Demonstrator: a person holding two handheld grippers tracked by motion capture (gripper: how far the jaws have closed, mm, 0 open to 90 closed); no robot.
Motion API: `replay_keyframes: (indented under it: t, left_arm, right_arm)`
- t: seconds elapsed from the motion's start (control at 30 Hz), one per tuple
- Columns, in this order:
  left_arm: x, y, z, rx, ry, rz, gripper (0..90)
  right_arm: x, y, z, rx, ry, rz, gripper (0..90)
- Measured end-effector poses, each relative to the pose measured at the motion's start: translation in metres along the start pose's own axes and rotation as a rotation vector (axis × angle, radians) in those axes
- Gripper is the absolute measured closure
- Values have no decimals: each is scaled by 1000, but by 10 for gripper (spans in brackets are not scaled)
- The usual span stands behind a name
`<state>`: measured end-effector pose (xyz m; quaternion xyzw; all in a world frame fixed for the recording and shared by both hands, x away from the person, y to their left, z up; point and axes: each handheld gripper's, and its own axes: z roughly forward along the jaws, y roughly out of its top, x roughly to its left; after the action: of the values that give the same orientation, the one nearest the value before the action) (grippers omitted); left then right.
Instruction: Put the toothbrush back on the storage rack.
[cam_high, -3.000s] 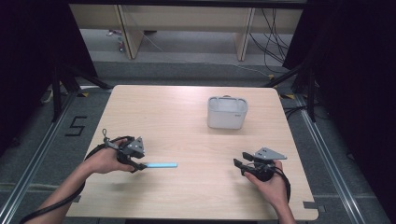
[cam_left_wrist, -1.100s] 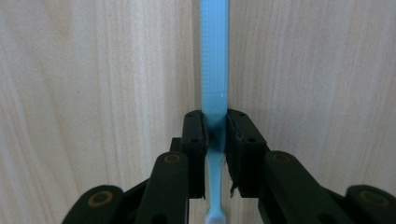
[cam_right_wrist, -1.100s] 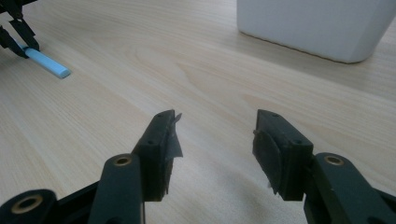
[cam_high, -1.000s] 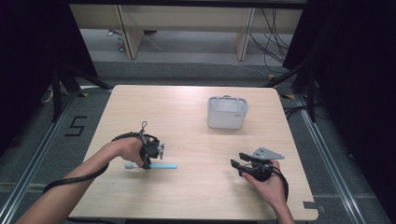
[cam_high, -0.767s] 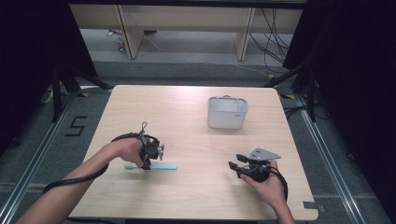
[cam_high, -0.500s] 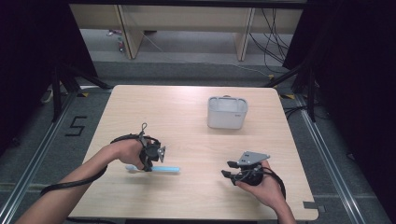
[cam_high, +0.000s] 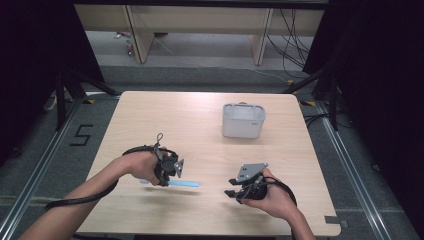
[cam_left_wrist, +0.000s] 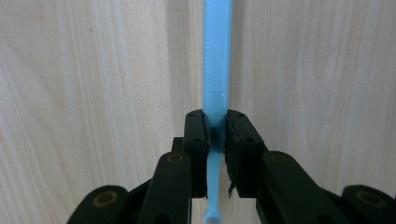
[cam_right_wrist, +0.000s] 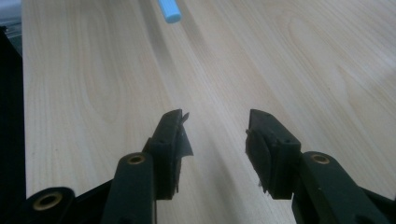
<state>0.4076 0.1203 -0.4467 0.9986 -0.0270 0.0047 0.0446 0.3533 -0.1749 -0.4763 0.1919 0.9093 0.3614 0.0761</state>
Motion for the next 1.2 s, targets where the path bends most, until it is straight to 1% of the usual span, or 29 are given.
replay_keyframes:
  t: [0.03,0.1,0.13,0.17,0.2,0.23,0.37,0.47,0.5,0.57,0.6,0.63,0.7,0.73,0.77,0.8,0.83,0.87,0.9,0.93,0.97,1.0,1.07,1.1,1.13,1.2]
  left_arm:
    - [0,0,-1,1,-2,3,785]
    - [-1,1,-2,-1,2,6,786]
    - [-1,1,-3,-3,4,6,785]
    - [-1,2,-3,0,1,6,786]
    - [-1,3,-3,1,4,8,785]
    - [-1,3,-3,1,4,8,786]
    - [-4,8,-5,7,3,19,786]
    - [-6,13,-7,1,5,33,786]
    - [-7,16,-7,0,6,44,785]
    - [-8,20,-7,0,5,52,785]
    - [-9,22,-7,0,9,60,785]
    - [-9,24,-7,1,6,63,786]
    - [-10,29,-7,-4,7,72,786]
    - [-10,30,-7,-4,6,79,785]
    - [-11,33,-7,-5,5,82,786]
    - [-12,38,-7,-4,2,91,786]
    - [-12,38,-7,-4,2,91,786]
    - [-12,40,-7,-5,4,93,786]
    - [-12,42,-7,-7,5,98,786]
    - [-12,45,-7,-5,4,102,786]
    - [-13,47,-7,-7,0,106,786]
    - [-13,49,-8,-5,0,111,786]
    - [-13,53,-8,-9,-3,117,786]
    - [-13,55,-8,-8,-7,119,786]
    - [-14,59,-8,-9,-5,127,786]
    - [-14,60,-8,-12,-10,128,786]
  right_arm:
    - [0,2,-1,3,1,-4,565]
    - [1,3,0,3,4,5,564]
    - [1,4,0,-7,6,-11,564]
    - [1,4,1,-11,10,-12,564]
    - [1,6,2,-14,-2,-36,563]
    - [3,7,2,-8,10,-15,562]
    - [4,11,4,-12,18,-24,560]
    - [6,16,8,-19,27,-41,555]
    - [7,17,7,-14,33,-28,553]
    - [8,20,10,-21,38,-33,550]
    - [7,21,11,-25,39,-61,549]
    - [8,23,12,-30,34,-75,546]
    - [10,24,13,-32,55,-56,542]
    - [10,26,14,-36,52,-79,539]
    - [12,26,15,-32,60,-57,536]
    - [13,28,17,-37,74,-67,531]
    - [13,28,17,-37,74,-67,531]
    - [14,28,19,-43,75,-78,529]
    - [15,29,19,-42,75,-72,528]
    - [16,29,21,-40,92,-70,526]
    - [17,30,21,-42,88,-76,526]
    - [18,31,24,-42,103,-68,526]
    - [19,32,25,-45,102,-71,528]
    - [18,33,26,-45,102,-87,537]
    - [19,33,27,-44,108,-83,541]
    - [19,33,29,-44,109,-85,545]
